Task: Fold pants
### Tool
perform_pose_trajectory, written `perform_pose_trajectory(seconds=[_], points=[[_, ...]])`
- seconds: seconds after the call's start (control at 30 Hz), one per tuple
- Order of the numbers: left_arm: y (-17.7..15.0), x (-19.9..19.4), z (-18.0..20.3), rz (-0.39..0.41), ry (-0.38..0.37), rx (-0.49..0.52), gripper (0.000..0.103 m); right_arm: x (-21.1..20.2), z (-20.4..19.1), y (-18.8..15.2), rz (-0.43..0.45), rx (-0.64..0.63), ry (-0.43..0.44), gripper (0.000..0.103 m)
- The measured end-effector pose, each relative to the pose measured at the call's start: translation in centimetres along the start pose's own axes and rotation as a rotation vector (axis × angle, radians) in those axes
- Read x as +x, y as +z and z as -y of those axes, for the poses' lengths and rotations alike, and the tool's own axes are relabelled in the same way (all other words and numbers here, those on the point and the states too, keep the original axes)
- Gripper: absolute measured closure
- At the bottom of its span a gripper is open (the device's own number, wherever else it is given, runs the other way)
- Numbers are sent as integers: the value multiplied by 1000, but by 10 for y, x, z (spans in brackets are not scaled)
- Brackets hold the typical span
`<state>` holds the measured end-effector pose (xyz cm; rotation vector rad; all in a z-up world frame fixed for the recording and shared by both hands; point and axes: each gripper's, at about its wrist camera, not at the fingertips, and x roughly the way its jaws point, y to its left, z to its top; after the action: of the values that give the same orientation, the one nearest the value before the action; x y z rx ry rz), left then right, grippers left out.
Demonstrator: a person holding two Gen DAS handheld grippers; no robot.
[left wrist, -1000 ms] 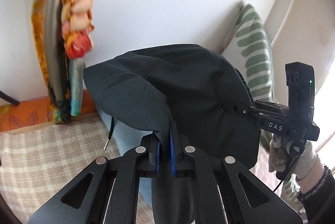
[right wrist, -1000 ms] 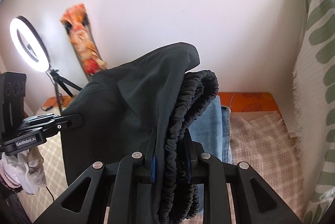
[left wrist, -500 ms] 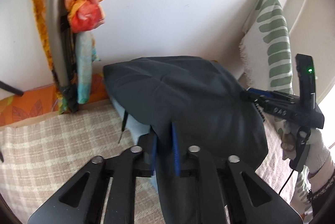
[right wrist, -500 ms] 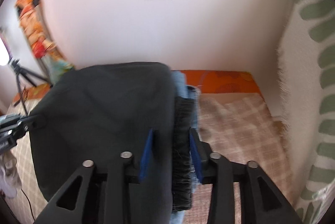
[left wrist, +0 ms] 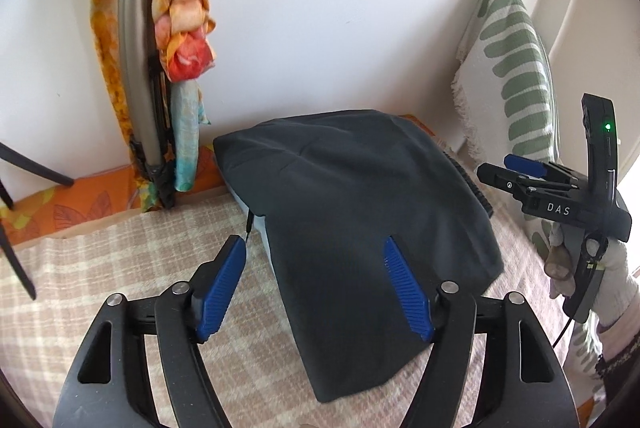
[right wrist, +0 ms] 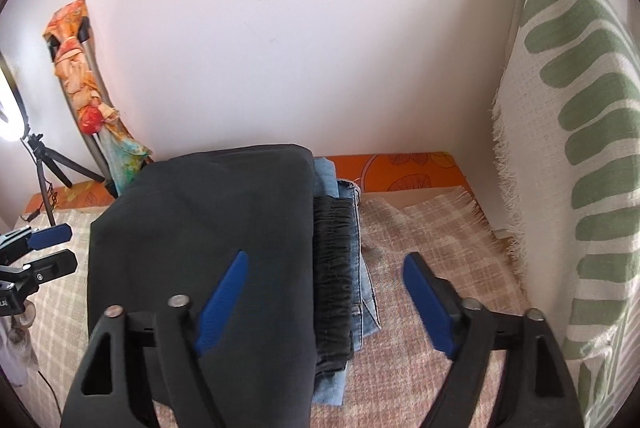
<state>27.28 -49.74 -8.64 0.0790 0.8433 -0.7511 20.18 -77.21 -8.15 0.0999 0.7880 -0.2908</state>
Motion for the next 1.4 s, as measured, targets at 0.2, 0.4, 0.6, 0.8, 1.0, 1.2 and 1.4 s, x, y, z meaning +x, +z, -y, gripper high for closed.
perform_pose_trajectory(seconds=[0.2, 0.4, 0.6, 0.8, 1.0, 1.2, 1.4], points=[[-8, -35, 14, 45, 13, 47, 25, -32, -11, -9, 36, -6, -21, 3], [-17, -70, 25, 82, 11, 59, 23, -66, -24, -22, 71, -5, -56, 0], [-32, -108, 31, 130, 17, 72, 22, -100, -42, -38, 89, -20, -51, 0], [-60, -144, 36, 158, 42, 84, 21, -131, -63, -63, 109, -38, -30, 0], [-94, -178, 36, 176, 42, 62, 21, -160, -86, -91, 126, -37, -27, 0], [-124, -205, 35, 180, 59, 49, 21, -188, -105, -120, 143, -19, -25, 0], [-155, -231, 31, 198, 94, 29, 21, -215, -127, -152, 154, -16, -16, 0]])
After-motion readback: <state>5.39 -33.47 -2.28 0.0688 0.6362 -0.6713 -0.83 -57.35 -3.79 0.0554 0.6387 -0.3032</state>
